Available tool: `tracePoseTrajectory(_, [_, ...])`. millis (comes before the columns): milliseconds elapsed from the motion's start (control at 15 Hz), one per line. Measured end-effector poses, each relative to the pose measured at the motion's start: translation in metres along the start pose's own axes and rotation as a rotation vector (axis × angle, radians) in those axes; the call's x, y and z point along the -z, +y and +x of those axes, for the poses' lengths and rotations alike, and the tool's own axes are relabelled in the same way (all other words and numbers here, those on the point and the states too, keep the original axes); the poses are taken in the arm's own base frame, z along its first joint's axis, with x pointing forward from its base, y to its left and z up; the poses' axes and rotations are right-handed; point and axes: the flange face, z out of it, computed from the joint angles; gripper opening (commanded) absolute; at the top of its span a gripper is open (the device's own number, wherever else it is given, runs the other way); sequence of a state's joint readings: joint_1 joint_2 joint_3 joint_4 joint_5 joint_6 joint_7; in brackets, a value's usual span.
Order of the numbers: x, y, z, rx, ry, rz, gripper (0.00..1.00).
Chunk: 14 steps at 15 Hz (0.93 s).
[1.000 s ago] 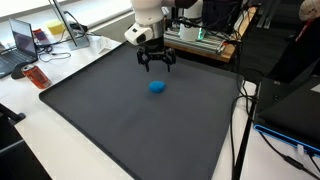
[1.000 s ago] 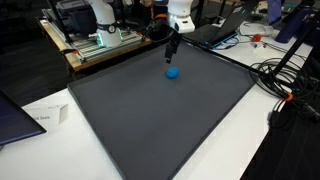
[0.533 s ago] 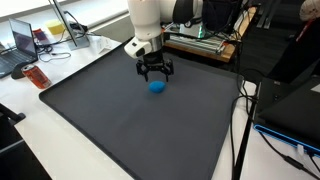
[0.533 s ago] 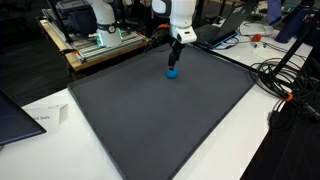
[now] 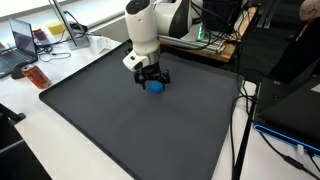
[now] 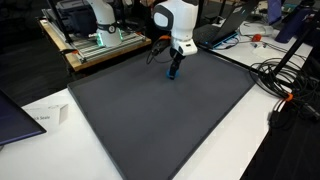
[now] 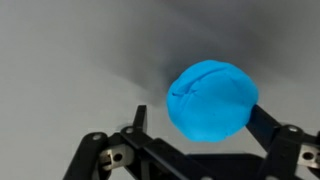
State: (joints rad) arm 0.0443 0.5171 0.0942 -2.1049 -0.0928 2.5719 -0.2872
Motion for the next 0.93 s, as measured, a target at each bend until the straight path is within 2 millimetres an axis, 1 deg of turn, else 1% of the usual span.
tracePoseTrajectory(67, [-0.002, 0.0, 0.001, 0.008, -0.004, 0.0, 0.74])
tracePoseTrajectory(333, [-0.007, -0.006, 0.007, 0.054, -0.035, 0.015, 0.45])
tracePoseTrajectory(733, [-0.005, -0.008, 0.015, 0.08, -0.126, 0.018, 0.12])
tracePoseTrajectory(800, [-0.005, -0.008, 0.016, 0.085, -0.144, 0.012, 0.05])
tracePoseTrajectory(867, [-0.006, -0.008, 0.016, 0.089, -0.166, 0.007, 0.01])
tracePoseTrajectory(933, [-0.008, -0.007, 0.015, 0.091, -0.189, 0.005, 0.0])
